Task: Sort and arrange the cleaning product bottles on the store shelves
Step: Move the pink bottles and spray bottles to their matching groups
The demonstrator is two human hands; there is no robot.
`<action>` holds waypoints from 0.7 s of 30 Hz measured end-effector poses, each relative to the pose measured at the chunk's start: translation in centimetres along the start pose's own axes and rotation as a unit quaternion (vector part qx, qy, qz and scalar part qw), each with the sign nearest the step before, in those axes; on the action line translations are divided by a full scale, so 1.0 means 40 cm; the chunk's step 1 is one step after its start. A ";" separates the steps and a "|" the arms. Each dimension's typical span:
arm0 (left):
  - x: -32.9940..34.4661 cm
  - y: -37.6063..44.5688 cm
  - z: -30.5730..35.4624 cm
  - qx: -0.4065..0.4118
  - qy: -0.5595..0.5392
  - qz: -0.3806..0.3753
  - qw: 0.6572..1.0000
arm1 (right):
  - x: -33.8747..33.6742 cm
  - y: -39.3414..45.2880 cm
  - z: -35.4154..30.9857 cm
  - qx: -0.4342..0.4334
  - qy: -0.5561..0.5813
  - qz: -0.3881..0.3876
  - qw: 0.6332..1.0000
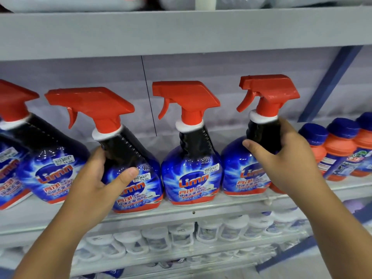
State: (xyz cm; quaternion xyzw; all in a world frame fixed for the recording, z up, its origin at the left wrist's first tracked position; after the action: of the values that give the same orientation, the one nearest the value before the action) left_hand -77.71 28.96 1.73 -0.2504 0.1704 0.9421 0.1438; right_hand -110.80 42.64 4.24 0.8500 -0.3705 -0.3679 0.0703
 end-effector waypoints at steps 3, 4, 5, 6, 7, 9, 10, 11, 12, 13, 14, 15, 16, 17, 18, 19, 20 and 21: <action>0.002 0.000 -0.001 0.008 0.008 -0.005 1.000 | -0.004 0.000 -0.002 0.003 -0.007 -0.005 1.000; 0.002 0.001 -0.001 0.008 0.006 -0.007 1.000 | -0.006 0.000 -0.003 0.004 -0.007 -0.007 1.000; 0.002 0.001 0.002 0.008 0.003 -0.008 1.000 | -0.007 0.000 -0.005 0.005 -0.008 -0.009 1.000; 0.001 0.001 0.006 0.005 -0.004 -0.009 1.000 | -0.008 -0.001 -0.008 0.004 -0.012 -0.009 1.000; 0.001 0.001 0.009 0.001 -0.010 -0.010 1.000 | -0.008 -0.001 -0.011 0.004 -0.018 -0.008 1.000; 0.001 0.001 0.015 -0.001 -0.017 -0.010 1.000 | -0.007 -0.002 -0.016 0.003 -0.023 -0.008 1.000; 0.001 0.000 0.016 -0.003 -0.019 -0.010 1.000 | -0.007 -0.004 -0.018 0.004 -0.025 -0.008 1.000; 0.000 -0.001 0.018 -0.005 -0.019 -0.010 1.000 | -0.006 -0.006 -0.018 0.007 -0.026 -0.009 1.000; -0.001 -0.002 0.018 -0.004 -0.022 -0.009 1.000 | -0.007 -0.009 -0.016 0.010 -0.026 -0.009 1.000; -0.002 -0.003 0.017 -0.002 -0.026 -0.008 1.000 | -0.008 -0.011 -0.013 0.013 -0.024 -0.005 1.000; -0.003 -0.001 0.013 0.000 -0.028 -0.005 1.000 | -0.008 -0.012 -0.016 0.013 -0.022 0.000 1.000; -0.004 0.000 0.010 0.001 -0.031 0.000 1.000 | -0.005 -0.015 -0.018 0.015 -0.020 0.003 1.000; -0.004 0.003 0.007 0.003 -0.037 0.006 0.999 | 0.000 -0.019 -0.019 0.015 -0.020 0.011 1.000; -0.004 0.005 0.004 0.002 -0.043 0.011 0.999 | 0.000 -0.022 -0.018 0.014 -0.025 0.031 0.999; -0.003 0.007 0.005 0.008 -0.050 0.012 0.999 | 0.003 -0.033 -0.018 0.017 -0.029 0.062 0.997; -0.005 0.005 0.005 0.018 -0.055 0.015 0.998 | -0.006 -0.051 -0.016 0.022 -0.022 0.100 0.994; -0.015 0.000 0.001 0.032 -0.062 0.020 0.997 | -0.009 -0.080 -0.022 0.018 0.002 0.136 0.991; -0.033 -0.010 -0.008 0.043 -0.072 0.034 0.996 | -0.007 -0.112 -0.039 0.000 0.031 0.158 0.987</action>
State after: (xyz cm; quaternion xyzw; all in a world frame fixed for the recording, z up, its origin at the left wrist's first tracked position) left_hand -76.33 28.93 2.06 -0.1693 0.2084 0.9538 0.1346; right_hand -107.27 45.79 3.77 0.7918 -0.4977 -0.3259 0.1383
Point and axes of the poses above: each hand's wrist, its own y-axis towards the middle knuckle, its own x-axis out of the palm, z = x × y, the point moved 4 cm from there along y, towards the middle knuckle, and after that the axes turned 2 degrees about x, right-handed, at the moved point
